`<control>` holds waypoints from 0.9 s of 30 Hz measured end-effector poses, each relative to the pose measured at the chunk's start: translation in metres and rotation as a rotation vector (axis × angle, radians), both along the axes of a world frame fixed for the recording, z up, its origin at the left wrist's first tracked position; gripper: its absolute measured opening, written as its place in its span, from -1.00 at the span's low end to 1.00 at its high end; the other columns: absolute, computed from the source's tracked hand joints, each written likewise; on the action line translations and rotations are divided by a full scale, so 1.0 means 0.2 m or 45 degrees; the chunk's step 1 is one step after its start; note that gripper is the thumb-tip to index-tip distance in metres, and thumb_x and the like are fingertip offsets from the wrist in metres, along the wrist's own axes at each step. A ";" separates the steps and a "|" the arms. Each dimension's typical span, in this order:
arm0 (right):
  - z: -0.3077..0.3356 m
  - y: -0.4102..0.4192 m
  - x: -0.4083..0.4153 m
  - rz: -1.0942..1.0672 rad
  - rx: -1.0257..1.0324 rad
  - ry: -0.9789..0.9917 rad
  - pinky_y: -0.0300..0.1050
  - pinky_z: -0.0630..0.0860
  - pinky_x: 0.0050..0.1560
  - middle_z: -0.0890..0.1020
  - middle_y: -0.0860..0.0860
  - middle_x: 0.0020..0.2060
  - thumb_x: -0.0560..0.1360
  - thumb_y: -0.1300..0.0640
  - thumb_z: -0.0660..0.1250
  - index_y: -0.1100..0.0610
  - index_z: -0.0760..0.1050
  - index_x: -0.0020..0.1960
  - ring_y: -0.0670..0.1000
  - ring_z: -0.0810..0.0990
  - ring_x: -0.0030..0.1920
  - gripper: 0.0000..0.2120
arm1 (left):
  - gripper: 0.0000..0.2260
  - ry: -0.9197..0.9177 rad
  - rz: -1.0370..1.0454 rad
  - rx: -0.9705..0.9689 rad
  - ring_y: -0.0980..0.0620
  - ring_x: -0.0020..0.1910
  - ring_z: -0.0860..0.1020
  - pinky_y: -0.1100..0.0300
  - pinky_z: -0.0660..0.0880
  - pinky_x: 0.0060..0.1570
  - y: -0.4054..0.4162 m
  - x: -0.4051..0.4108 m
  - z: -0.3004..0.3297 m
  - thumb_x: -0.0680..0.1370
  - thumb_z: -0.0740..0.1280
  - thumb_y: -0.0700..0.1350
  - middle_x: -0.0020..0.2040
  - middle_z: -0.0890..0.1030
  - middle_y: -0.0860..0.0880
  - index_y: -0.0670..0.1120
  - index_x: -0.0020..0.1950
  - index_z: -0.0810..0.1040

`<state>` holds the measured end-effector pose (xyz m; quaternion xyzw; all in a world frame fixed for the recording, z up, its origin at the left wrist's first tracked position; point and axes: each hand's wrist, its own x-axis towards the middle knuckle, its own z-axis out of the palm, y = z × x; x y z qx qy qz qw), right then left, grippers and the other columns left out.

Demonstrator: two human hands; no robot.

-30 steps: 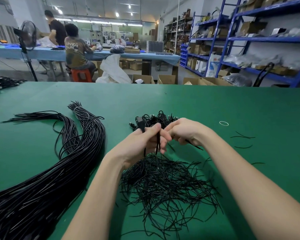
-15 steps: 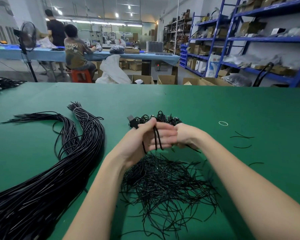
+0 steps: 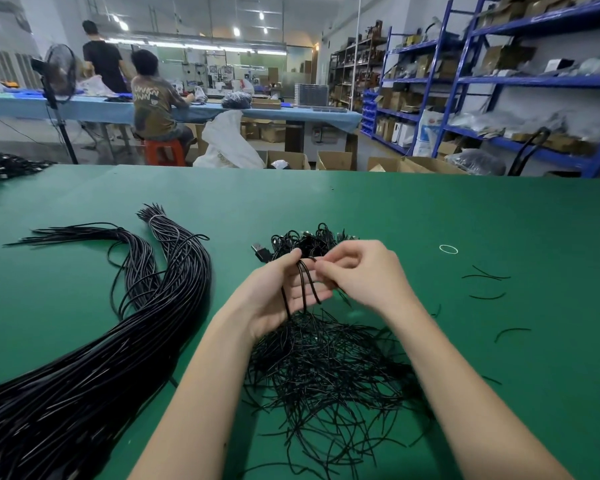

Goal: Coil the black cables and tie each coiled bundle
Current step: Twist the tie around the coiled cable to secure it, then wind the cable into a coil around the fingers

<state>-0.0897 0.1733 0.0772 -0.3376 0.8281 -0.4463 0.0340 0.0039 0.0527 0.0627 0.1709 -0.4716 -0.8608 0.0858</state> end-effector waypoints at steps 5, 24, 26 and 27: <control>-0.08 0.05 0.04 0.164 -0.078 -0.014 -0.55 0.41 -0.23 0.68 -0.34 -0.31 0.43 0.14 0.52 -0.24 0.70 -0.08 -0.35 0.60 -0.31 -0.74 | -0.66 -0.035 0.003 -0.071 0.03 -0.26 0.67 0.13 0.64 -0.13 -0.02 0.00 -0.02 0.70 0.13 -0.02 -0.12 0.71 -0.12 -0.19 0.11 0.63; -0.05 0.06 0.01 0.422 -0.017 -0.189 -0.16 0.58 0.11 0.72 -0.21 -0.02 0.37 -0.29 0.46 -0.14 0.68 0.04 -0.18 0.67 0.04 -0.66 | -0.87 0.087 -0.491 -0.548 -0.09 -0.05 0.67 0.08 0.64 0.05 0.07 0.00 -0.08 0.62 0.33 -0.20 -0.01 0.68 -0.25 -0.20 0.12 0.61; -0.07 0.05 0.02 0.548 -0.060 -0.350 -0.07 0.65 -0.08 0.75 -0.07 -0.12 0.50 -0.10 0.49 -0.07 0.69 0.01 -0.04 0.72 -0.15 -0.85 | -0.87 0.108 -0.598 -0.605 -0.08 -0.05 0.68 0.15 0.64 -0.01 0.08 0.01 -0.08 0.65 0.26 -0.25 -0.02 0.69 -0.24 -0.23 0.14 0.57; -0.07 0.04 0.02 0.556 -0.111 -0.402 -0.05 0.65 -0.23 0.75 -0.01 -0.17 0.53 -0.03 0.49 -0.04 0.69 -0.02 0.02 0.70 -0.25 -0.91 | -0.87 0.105 -0.605 -0.603 -0.06 -0.07 0.69 0.19 0.63 -0.06 0.08 0.01 -0.07 0.65 0.24 -0.27 -0.06 0.70 -0.22 -0.25 0.11 0.57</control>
